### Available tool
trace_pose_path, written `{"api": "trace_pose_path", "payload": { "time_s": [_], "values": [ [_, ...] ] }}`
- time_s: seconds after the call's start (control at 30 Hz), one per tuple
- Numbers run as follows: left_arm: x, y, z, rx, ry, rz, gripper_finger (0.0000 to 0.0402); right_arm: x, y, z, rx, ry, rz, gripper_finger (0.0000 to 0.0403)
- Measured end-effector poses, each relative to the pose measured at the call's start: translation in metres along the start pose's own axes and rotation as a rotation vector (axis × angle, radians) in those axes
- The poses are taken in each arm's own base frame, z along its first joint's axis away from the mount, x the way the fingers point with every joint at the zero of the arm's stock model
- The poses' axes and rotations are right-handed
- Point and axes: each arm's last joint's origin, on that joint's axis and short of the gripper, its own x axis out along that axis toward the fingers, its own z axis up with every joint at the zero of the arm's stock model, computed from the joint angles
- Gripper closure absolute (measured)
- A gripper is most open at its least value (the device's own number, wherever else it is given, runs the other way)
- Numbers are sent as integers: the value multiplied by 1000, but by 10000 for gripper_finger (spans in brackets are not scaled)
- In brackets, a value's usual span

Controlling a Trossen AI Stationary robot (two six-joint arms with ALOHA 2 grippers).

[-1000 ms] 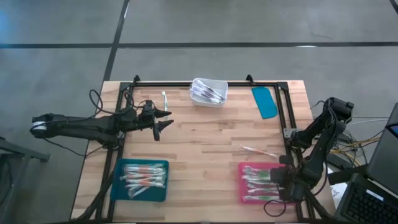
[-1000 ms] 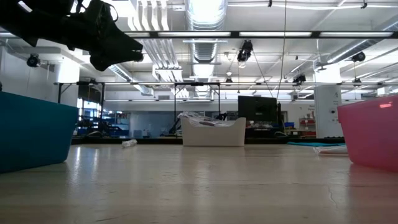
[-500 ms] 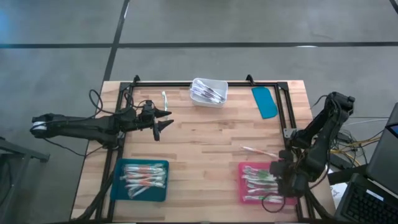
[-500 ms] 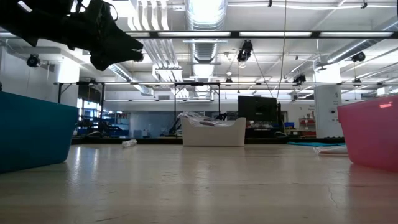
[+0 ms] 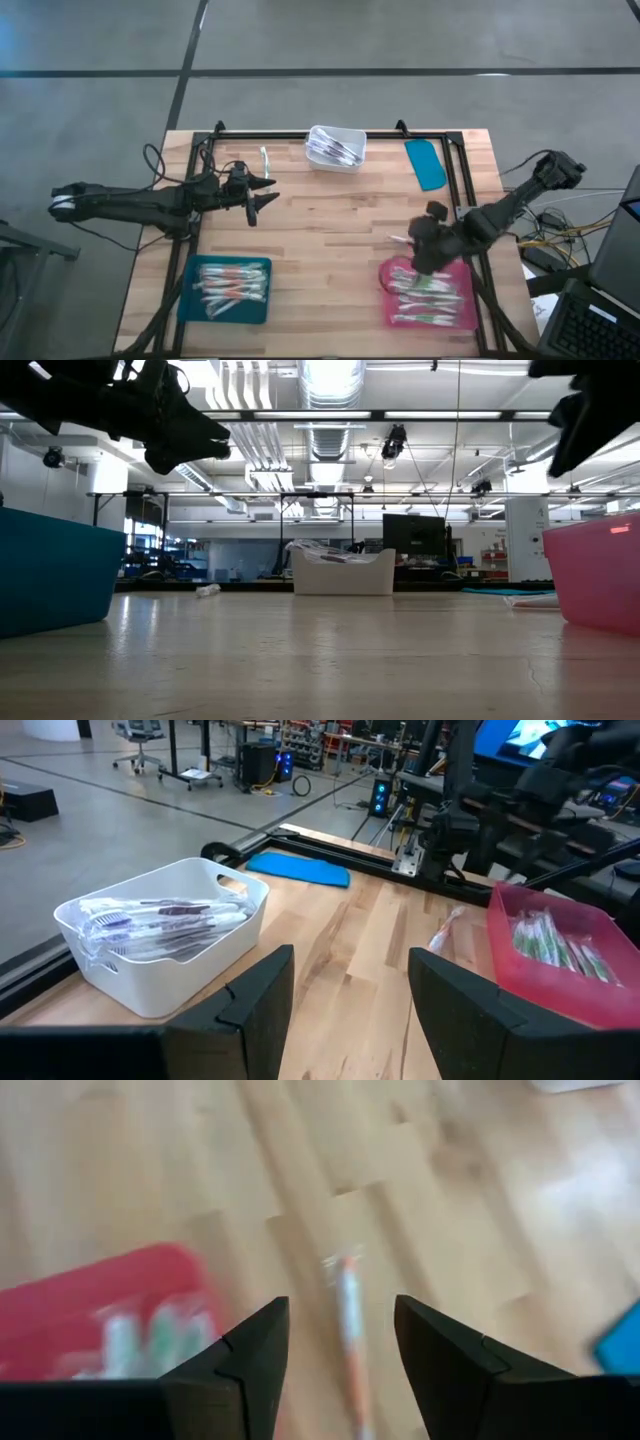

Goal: Pick & Place Toothbrushes
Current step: Put the orange toothbrush into the blue bin

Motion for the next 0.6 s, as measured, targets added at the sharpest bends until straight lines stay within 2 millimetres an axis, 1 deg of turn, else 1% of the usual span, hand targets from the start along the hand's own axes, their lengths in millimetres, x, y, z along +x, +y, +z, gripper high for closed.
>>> {"api": "trace_pose_path", "payload": {
  "time_s": [0.13, 0.3, 0.47, 0.6],
  "values": [
    [0, 0, 0, -13, 3, 0, 200, 11, -15, 17, -20, 6, -40, 231],
    [0, 0, 0, -28, 3, 1, 200, 24, -30, 34, -16, 47, 7, 219],
    [0, 0, 0, -12, 2, 0, 200, 38, -43, 42, -15, 107, 26, 206],
    [0, 0, 0, 16, 3, 1, 200, 51, -50, 46, -12, 161, 13, 202]
  ]
}}
